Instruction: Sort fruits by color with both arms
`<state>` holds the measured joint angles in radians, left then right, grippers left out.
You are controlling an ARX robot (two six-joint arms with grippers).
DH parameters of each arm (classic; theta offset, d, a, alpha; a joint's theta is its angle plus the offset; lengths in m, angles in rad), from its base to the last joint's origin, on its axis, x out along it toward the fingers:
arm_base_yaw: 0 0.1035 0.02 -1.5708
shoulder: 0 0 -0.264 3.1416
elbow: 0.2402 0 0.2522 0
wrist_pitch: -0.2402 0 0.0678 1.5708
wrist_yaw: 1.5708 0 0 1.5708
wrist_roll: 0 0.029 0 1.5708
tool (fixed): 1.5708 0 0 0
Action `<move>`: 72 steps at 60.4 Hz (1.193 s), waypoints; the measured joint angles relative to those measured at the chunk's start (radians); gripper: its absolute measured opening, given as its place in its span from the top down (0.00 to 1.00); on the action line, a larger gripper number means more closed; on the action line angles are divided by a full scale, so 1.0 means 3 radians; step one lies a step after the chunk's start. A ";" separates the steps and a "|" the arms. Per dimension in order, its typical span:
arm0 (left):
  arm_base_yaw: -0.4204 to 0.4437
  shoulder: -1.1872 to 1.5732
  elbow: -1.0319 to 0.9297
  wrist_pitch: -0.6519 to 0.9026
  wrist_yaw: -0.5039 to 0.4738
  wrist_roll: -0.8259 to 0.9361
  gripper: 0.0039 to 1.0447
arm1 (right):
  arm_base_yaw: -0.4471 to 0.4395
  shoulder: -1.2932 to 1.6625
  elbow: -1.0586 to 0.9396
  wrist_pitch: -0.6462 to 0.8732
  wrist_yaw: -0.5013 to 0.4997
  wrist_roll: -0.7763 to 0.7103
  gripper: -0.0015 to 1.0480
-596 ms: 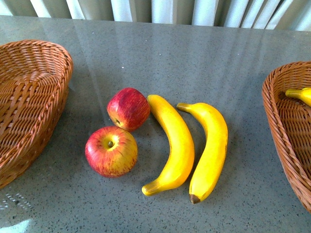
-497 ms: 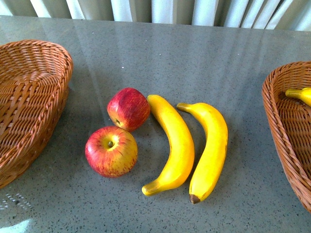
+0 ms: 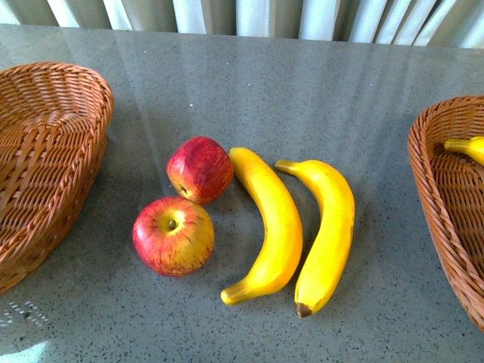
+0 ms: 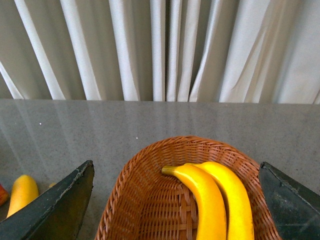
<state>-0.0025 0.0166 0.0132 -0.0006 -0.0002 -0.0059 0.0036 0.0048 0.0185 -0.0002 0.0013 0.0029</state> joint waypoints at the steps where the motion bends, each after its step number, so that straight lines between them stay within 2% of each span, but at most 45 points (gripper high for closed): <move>1: 0.0000 0.0000 0.0000 0.0000 0.0001 0.0000 0.09 | 0.0000 0.0000 0.0000 0.0000 -0.0001 0.0000 0.09; 13: 0.0000 0.0019 0.0009 -0.0024 0.0017 -0.0003 0.09 | 0.0000 0.0000 0.0000 0.0000 -0.0001 0.0000 0.09; 14: 0.0000 0.0053 0.0029 -0.0090 0.0031 -0.0006 0.09 | 0.0000 0.0000 0.0000 0.0000 -0.0001 0.0000 0.09; 18: -0.0116 0.0572 0.0416 -0.0884 0.0037 -0.0042 0.09 | 0.0000 0.0000 0.0000 0.0000 0.0001 0.0000 0.09; 22: -0.0292 0.1170 0.0713 -0.1108 -0.0043 -0.0090 0.09 | 0.0000 0.0000 0.0000 0.0000 -0.0005 0.0000 0.09; 28: -0.0744 0.2157 0.1185 -0.0692 -0.0219 -0.0197 0.09 | 0.0000 0.0000 0.0000 0.0000 -0.0004 0.0000 0.09; 36: -0.1085 0.2931 0.1498 -0.0243 -0.0301 -0.0258 0.09 | 0.0000 0.0000 0.0000 0.0000 -0.0004 -0.0001 0.09; 46: -0.1235 0.3578 0.1635 -0.0093 -0.0361 -0.0359 0.09 | 0.0000 0.0000 0.0000 0.0000 -0.0004 0.0000 0.09; 72: -0.1506 0.4332 0.1635 0.0303 -0.0431 -0.0397 0.09 | 0.0000 0.0000 0.0000 0.0000 -0.0004 0.0000 0.09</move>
<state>-0.4541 1.3163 0.5037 0.0902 -0.1295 -0.1249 0.0036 0.0048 0.0185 -0.0002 0.0002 0.0029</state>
